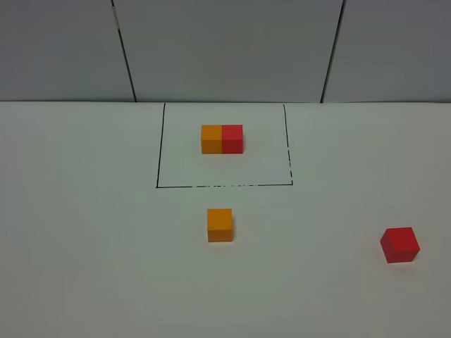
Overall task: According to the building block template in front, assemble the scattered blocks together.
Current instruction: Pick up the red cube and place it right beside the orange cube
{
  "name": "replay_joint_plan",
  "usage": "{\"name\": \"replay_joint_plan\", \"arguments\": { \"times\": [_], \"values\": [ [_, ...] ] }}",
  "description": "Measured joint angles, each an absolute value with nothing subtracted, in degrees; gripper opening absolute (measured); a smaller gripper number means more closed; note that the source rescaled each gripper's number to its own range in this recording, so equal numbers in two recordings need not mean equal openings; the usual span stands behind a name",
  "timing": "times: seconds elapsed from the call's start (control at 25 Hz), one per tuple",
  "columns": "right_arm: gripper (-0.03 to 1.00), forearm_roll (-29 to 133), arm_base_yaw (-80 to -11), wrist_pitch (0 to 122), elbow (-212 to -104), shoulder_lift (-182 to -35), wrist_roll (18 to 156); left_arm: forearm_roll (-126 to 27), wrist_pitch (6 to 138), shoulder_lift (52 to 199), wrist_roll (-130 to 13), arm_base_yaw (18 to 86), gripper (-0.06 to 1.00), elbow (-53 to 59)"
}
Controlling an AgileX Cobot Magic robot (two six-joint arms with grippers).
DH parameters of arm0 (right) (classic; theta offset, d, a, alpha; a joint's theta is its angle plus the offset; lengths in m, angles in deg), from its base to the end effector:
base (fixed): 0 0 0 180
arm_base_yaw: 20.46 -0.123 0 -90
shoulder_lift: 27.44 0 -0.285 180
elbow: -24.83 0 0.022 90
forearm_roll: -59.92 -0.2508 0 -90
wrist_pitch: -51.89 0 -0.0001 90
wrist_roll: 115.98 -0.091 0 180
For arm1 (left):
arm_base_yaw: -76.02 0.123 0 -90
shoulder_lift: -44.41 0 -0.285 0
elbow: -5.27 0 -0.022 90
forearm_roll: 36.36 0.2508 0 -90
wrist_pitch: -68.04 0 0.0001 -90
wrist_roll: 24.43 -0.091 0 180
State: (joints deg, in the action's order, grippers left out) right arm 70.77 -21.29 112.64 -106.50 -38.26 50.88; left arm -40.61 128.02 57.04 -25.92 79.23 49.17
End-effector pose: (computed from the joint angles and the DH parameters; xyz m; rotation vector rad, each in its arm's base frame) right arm 0.0030 -0.0149 0.2781 0.2260 2.0718 -0.0809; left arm 0.0006 -0.0058 0.3015 -0.0278 2.0313 -0.0370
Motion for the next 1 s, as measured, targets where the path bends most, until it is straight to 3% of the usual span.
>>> {"name": "replay_joint_plan", "arguments": {
  "times": [1.0],
  "values": [
    [0.42, 70.84, -21.29, 112.64, -106.50, -38.26, 50.88, -40.60, 127.18, 51.93, -26.56, 75.80, 0.95, 53.56]
  ]
}}
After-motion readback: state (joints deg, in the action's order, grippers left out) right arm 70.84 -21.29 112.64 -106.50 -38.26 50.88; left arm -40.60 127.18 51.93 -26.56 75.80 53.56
